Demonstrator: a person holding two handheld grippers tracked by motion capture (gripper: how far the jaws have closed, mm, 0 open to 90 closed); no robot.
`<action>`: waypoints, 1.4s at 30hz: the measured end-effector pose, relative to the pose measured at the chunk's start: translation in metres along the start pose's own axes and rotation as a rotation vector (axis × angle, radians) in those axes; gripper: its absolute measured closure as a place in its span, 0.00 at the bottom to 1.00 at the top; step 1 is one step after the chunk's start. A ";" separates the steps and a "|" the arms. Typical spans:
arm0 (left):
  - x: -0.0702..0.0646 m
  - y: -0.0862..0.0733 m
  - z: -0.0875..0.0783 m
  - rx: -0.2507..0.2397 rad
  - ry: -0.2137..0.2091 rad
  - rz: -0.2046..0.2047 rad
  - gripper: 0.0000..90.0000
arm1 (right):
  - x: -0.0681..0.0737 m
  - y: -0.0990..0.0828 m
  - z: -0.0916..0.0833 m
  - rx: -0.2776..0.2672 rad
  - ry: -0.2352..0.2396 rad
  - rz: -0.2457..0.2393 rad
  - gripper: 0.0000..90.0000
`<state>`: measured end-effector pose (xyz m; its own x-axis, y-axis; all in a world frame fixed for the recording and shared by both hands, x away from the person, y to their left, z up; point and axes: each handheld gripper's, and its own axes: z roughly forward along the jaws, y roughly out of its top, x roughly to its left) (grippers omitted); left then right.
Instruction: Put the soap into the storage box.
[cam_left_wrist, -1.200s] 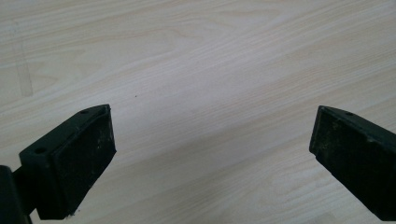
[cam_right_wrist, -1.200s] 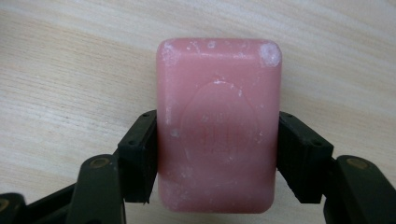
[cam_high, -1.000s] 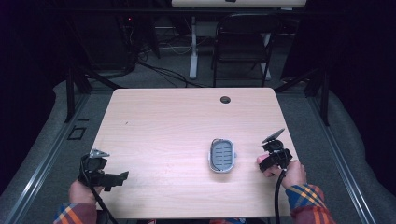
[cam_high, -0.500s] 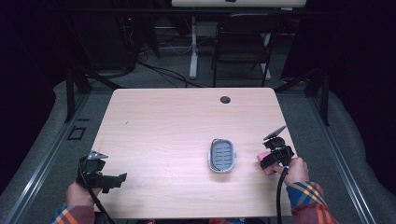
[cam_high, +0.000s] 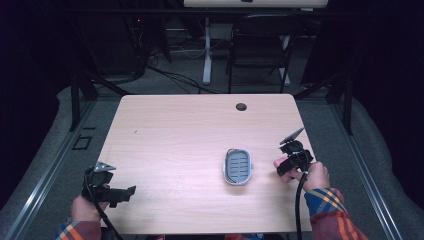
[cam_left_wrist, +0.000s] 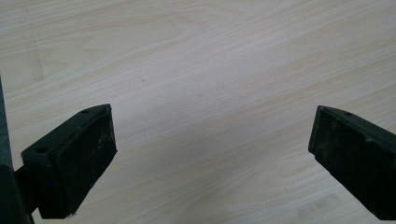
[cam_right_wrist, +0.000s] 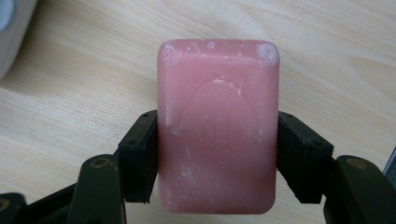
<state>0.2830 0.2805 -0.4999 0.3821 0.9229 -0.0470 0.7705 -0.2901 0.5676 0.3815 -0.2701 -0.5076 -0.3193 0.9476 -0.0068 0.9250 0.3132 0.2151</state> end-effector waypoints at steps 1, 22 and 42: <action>0.000 0.000 0.000 0.002 0.000 0.001 0.01 | 0.000 0.002 -0.003 0.015 -0.002 -0.020 0.41; 0.000 0.000 0.000 0.001 -0.002 0.001 0.00 | 0.013 0.017 -0.024 0.010 0.023 -0.073 0.41; -0.001 0.002 0.003 0.000 -0.006 0.008 0.01 | 0.027 0.030 -0.035 0.004 0.028 -0.094 0.41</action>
<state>0.2854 0.2782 -0.5007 0.3910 0.9192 -0.0471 0.7675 -0.2974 0.5678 0.3937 -0.2376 -0.4673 -0.4099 0.9121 0.0002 0.8916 0.4006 0.2110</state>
